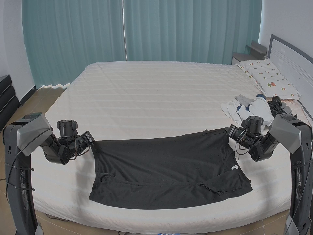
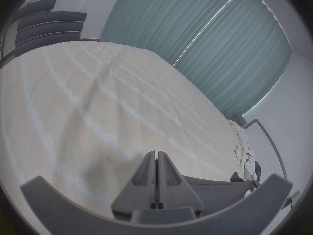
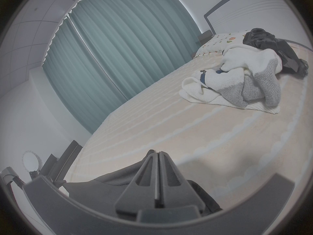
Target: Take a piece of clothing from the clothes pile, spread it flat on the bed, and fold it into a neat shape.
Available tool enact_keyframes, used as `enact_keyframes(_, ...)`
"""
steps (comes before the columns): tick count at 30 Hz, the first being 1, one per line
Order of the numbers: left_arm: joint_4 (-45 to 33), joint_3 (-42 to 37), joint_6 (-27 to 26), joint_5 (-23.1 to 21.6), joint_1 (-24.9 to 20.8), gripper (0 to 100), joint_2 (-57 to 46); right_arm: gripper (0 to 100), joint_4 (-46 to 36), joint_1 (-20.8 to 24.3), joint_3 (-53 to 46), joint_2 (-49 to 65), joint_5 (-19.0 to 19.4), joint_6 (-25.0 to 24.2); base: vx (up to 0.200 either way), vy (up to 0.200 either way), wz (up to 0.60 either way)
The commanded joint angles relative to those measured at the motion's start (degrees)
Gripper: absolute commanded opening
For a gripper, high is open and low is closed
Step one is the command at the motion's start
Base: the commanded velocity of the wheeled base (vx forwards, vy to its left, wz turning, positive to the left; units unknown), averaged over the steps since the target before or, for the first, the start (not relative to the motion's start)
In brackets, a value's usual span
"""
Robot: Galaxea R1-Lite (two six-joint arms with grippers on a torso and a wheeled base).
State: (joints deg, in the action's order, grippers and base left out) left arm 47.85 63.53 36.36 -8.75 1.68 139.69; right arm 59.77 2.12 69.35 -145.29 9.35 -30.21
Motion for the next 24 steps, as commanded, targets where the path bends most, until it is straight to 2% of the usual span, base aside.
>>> enact_keyframes(1, 0.05, 0.28, 0.02, -0.04, 0.08, 0, -0.03, 0, 0.08, 0.08, 1.22, -1.49, -0.12, -0.03, 0.0, 0.0, 0.0)
enact_keyframes(10, 0.23, -2.44, 0.02, -0.04, 0.87, 0, -1.88, 0, -0.44, -0.19, -3.26, 3.34, 0.76, -0.11, 0.0, 0.0, 0.0)
enact_keyframes(16, 7.44, -8.86, -0.51, 0.05, 0.43, 0, -3.2, 0, 0.26, -0.89, -9.41, 6.07, 1.99, -0.55, 0.0, 0.0, 0.0)
enact_keyframes(24, 8.67, -12.64, -0.68, -0.04, 0.25, 0, -4.16, 0, 2.1, -1.68, -14.07, 7.56, 3.39, -0.82, 0.0, 0.0, 0.0)
